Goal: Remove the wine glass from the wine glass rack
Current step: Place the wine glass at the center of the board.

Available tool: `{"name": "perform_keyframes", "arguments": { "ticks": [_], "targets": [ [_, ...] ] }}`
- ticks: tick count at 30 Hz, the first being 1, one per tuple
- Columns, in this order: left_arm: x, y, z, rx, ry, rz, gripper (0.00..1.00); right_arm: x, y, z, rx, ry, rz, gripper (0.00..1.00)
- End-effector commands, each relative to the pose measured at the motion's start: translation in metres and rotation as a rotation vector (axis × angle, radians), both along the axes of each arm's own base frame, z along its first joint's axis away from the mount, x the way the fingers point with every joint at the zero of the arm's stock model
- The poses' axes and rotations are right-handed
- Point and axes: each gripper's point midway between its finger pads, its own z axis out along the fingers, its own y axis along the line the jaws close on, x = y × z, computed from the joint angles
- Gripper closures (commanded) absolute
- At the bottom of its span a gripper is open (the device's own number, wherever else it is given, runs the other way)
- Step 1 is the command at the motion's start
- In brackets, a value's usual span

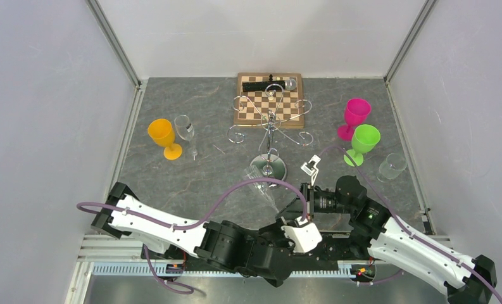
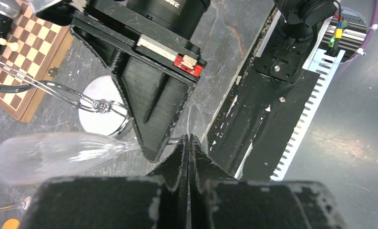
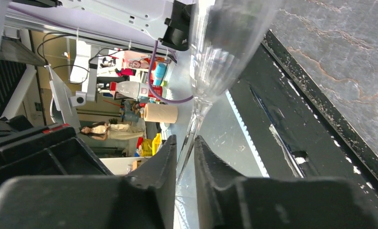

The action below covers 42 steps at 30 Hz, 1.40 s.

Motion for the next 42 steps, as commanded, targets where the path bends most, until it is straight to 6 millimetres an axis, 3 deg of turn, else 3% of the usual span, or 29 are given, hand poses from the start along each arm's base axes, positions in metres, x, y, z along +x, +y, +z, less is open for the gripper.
{"name": "perform_keyframes", "arguments": {
  "ticks": [1, 4, 10, 11, 15, 22, 31, 36, 42],
  "targets": [
    [0.0, -0.007, 0.023, -0.072, -0.022, 0.005, 0.98, 0.0, 0.001, 0.001, 0.017, -0.02, 0.0, 0.91],
    [-0.001, -0.005, 0.022, -0.077, -0.008, 0.004, 0.98, -0.001, 0.001, 0.001, 0.017, -0.019, 0.002, 0.99],
    [-0.004, -0.003, 0.019, -0.079, 0.024, -0.006, 0.96, -0.002, 0.001, 0.002, 0.022, -0.024, 0.005, 1.0],
    [-0.004, -0.002, 0.018, -0.076, 0.031, -0.005, 0.91, -0.002, 0.001, 0.002, 0.021, -0.028, 0.006, 1.0],
    [-0.006, 0.002, 0.014, -0.08, 0.059, 0.003, 0.59, -0.001, 0.0, 0.002, 0.003, -0.06, 0.006, 1.0],
    [-0.003, 0.009, 0.014, -0.134, 0.118, 0.019, 0.41, 0.008, -0.007, -0.012, -0.114, -0.178, -0.003, 1.0],
    [0.015, 0.018, 0.006, -0.221, 0.256, 0.052, 0.36, 0.03, -0.023, -0.035, -0.271, -0.385, -0.057, 1.0],
    [0.03, 0.022, -0.001, -0.255, 0.335, 0.089, 0.34, 0.051, -0.031, -0.036, -0.33, -0.52, -0.127, 1.0],
    [0.057, 0.042, -0.007, -0.32, 0.445, 0.169, 0.32, 0.071, -0.039, -0.034, -0.435, -0.683, -0.136, 1.0]
  ]
}}
